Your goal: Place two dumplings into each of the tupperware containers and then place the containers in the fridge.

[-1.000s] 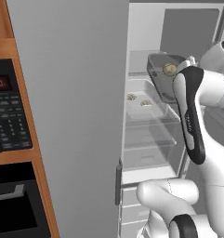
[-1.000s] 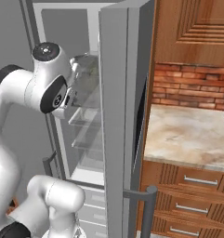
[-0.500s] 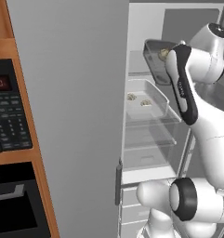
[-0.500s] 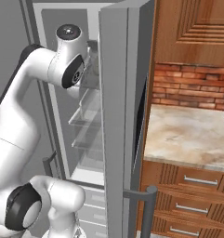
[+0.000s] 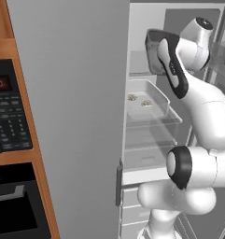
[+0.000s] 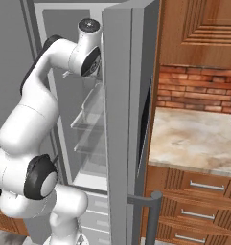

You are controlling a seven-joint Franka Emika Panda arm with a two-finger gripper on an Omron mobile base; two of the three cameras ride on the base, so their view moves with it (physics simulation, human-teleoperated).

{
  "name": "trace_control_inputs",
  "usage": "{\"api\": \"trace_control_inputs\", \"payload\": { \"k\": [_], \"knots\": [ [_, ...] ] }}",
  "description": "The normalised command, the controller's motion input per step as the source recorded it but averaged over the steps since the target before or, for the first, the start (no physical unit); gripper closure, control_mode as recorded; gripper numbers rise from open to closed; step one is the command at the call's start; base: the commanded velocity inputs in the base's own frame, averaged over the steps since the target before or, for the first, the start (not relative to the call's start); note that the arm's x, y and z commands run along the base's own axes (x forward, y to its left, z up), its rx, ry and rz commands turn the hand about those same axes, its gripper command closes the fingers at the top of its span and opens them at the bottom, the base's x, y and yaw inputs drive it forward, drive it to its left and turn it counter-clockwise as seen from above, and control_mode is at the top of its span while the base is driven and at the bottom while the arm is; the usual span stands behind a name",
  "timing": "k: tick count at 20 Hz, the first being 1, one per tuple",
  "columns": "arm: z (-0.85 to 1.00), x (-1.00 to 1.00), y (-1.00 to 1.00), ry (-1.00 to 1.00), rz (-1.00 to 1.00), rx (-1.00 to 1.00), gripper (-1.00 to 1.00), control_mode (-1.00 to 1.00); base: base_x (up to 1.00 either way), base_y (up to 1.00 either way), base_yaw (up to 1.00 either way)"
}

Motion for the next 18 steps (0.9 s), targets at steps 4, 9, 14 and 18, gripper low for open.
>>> {"api": "trace_control_inputs", "payload": {
  "k": [4,9,14,18],
  "knots": [
    [-0.01,0.66,0.00,0.02,0.02,0.00,1.00,-1.00,0.00,0.00,0.00],
    [0.00,0.20,-0.06,0.00,0.18,0.00,1.00,-1.00,0.00,0.00,0.00],
    [-0.04,0.36,-0.07,0.00,0.19,0.00,1.00,-1.00,0.00,0.00,0.00],
    [-0.16,0.28,0.00,-0.05,0.05,0.00,1.00,-1.00,0.00,0.00,0.00]
  ]
}}
